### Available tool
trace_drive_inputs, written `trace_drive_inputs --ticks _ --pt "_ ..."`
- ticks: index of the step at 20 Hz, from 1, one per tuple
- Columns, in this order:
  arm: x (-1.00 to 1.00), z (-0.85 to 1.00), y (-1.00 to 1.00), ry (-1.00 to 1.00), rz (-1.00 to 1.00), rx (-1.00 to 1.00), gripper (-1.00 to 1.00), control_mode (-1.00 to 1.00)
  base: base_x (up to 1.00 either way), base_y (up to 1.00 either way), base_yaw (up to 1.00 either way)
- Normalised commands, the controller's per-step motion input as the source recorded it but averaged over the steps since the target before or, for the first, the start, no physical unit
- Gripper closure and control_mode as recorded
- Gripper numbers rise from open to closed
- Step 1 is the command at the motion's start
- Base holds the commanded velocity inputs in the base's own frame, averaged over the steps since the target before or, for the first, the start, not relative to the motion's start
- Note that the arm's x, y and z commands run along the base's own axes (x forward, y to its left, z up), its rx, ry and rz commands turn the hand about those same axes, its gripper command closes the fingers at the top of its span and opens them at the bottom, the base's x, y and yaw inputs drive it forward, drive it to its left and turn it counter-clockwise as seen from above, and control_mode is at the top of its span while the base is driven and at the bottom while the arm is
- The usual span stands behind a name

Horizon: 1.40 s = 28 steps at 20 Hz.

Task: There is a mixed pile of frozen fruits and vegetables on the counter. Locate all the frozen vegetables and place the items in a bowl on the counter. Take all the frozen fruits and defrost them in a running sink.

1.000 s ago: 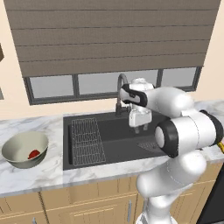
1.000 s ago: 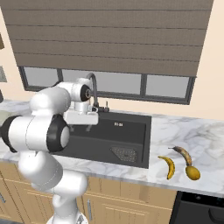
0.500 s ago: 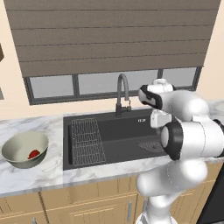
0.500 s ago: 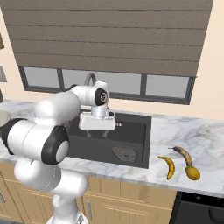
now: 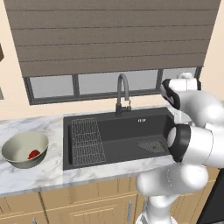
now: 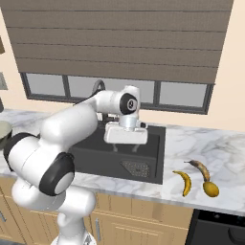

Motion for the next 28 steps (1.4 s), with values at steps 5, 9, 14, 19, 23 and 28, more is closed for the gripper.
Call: trace_drive_inputs --ticks 5,9,14,19,23,28 --pt "-0.24 0.19 -0.93 0.01 -0.04 0.0 -1.0 -1.0 0.0 0.0 0.0" --pt "-0.08 0.0 -0.96 0.05 -0.03 0.0 -1.0 -1.0 0.0 0.0 0.0" --pt "-0.06 -0.04 -0.91 0.0 -0.01 0.0 -1.0 -1.0 0.0 0.0 0.0" --pt "-0.39 -0.25 -0.71 0.0 -0.05 0.0 -1.0 -1.0 0.0 0.0 0.0" --pt "-0.44 -0.38 -0.55 -0.01 -0.04 0.0 -1.0 -1.0 0.0 0.0 0.0" --pt "-0.28 -0.37 -0.38 -0.05 -0.01 0.01 -1.0 -1.0 0.0 0.0 0.0"
